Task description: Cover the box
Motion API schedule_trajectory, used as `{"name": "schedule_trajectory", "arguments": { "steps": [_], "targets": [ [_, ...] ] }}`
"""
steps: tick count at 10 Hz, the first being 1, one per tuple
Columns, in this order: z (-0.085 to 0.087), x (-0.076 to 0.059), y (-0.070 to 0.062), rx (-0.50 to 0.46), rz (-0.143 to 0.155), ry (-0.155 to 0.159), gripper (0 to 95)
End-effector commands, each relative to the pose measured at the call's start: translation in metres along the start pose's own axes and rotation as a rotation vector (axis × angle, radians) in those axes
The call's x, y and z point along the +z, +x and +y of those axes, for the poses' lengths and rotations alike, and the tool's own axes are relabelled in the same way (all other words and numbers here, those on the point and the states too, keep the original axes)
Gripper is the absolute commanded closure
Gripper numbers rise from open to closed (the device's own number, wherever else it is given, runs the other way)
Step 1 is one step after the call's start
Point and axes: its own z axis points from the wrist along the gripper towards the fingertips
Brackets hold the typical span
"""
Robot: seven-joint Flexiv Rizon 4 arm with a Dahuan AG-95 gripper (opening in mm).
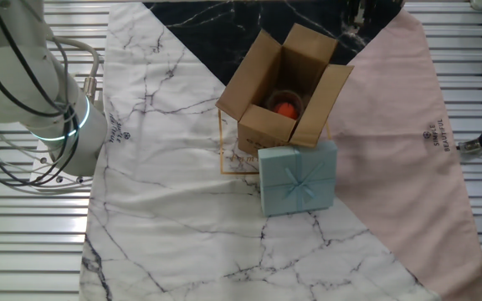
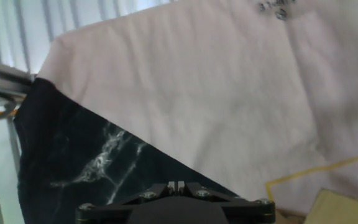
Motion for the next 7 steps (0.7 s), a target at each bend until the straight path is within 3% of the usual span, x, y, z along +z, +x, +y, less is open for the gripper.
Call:
{"name": "schedule_trajectory", "arguments": {
  "steps": [1, 5, 7],
  "targets": [
    [0.0, 0.002, 0.002, -0.002, 0.009, -0.002, 95.0],
    [0.0, 0.004, 0.02, -0.011, 0.015, -0.002, 95.0],
    [0.0, 0.004, 0.038, -0.014, 0.014, -0.003, 95.0]
  ]
}}
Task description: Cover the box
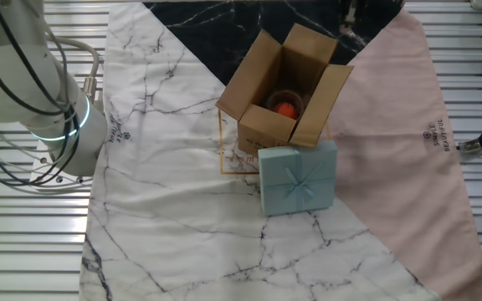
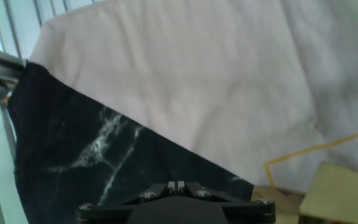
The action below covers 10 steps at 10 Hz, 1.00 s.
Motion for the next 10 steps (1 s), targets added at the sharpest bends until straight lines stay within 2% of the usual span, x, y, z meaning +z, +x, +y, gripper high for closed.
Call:
{"name": "schedule_trajectory", "arguments": {
  "steps": [1, 3, 6, 10],
  "targets": [
    [0.003, -0.001, 0.01, 0.003, 0.0, 0.0, 95.0],
    [0.004, -0.005, 0.024, 0.002, 0.004, -0.008, 95.0],
    [0.001, -0.003, 0.039, -0.004, 0.004, -0.009, 95.0],
    [-0.001, -0.003, 0.046, -0.013, 0.005, -0.011, 95.0]
  ]
}}
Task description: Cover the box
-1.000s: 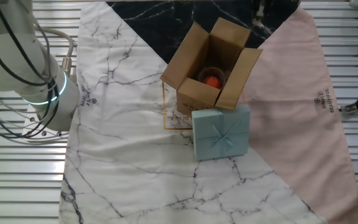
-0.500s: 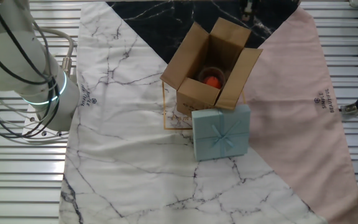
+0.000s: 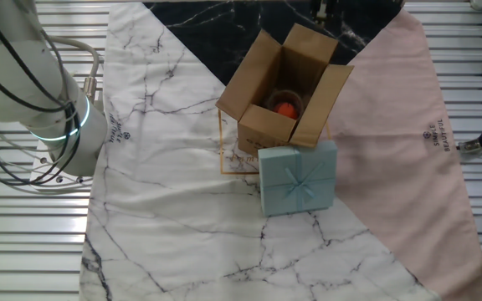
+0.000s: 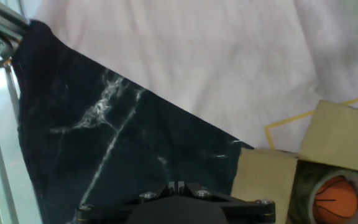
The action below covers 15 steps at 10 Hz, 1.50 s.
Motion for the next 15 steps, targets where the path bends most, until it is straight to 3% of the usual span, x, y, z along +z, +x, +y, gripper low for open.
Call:
{"name": "schedule_trajectory", "arguments": {
  "steps": [1, 6, 15],
  "targets": [
    [-0.002, -0.001, 0.001, -0.007, 0.001, 0.0, 95.0],
    [-0.016, -0.009, 0.007, -0.022, 0.009, -0.007, 95.0],
    [-0.022, -0.007, 0.01, -0.042, 0.009, -0.001, 95.0]
  ]
}}
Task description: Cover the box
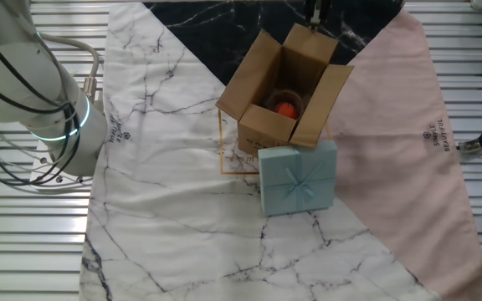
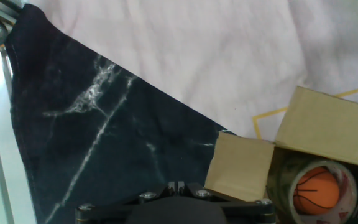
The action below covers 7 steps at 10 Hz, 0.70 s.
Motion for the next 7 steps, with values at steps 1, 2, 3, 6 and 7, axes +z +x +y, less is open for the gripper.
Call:
{"name": "schedule_trajectory", "arguments": {
  "steps": [1, 2, 3, 6, 7],
  "targets": [
    [0.0003, 0.0001, -0.0004, -0.005, 0.002, 0.001, 95.0],
    [-0.0004, -0.0003, -0.0001, -0.008, 0.003, 0.0, 95.0],
    [-0.0016, -0.0011, 0.0005, -0.011, 0.004, 0.0, 95.0],
    [-0.0029, -0.0015, 0.0009, -0.014, 0.005, 0.001, 95.0],
    [-0.0034, -0.0018, 0.0011, -0.016, 0.006, 0.001, 95.0]
  ]
}}
